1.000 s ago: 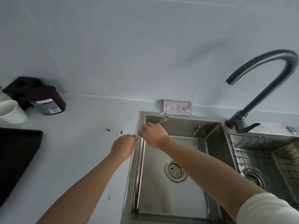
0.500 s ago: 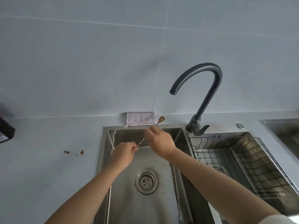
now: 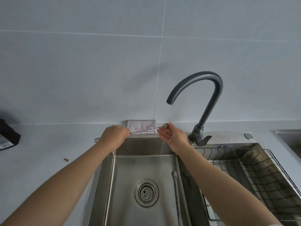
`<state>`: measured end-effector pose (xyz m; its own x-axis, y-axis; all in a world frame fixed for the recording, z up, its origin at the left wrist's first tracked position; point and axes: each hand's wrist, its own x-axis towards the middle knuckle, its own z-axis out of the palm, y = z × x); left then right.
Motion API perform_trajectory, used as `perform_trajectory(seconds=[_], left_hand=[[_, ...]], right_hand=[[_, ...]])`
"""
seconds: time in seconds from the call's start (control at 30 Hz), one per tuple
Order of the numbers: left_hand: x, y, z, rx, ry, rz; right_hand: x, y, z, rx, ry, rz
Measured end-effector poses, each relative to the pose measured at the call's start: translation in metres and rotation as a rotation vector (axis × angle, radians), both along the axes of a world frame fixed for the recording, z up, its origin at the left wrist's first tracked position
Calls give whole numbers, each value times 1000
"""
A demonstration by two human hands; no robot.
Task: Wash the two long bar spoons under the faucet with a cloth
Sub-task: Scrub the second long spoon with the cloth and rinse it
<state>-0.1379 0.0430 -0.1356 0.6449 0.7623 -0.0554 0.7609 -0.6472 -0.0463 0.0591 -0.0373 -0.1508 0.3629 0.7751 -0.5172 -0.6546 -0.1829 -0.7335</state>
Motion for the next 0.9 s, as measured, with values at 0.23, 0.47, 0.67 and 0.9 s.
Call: perform_trajectory(seconds=[0.23, 0.47, 0.67, 0.9], left_hand=[[13, 18, 5, 64, -24, -72], [24, 27, 2, 177, -22, -179], [21, 32, -5, 177, -20, -227], [13, 38, -8, 163, -57, -188]], right_hand=[[9, 15, 0, 120, 50, -96], [13, 20, 0, 160, 95, -153], [14, 24, 1, 66, 66, -113], [15, 19, -2, 181, -8, -116]])
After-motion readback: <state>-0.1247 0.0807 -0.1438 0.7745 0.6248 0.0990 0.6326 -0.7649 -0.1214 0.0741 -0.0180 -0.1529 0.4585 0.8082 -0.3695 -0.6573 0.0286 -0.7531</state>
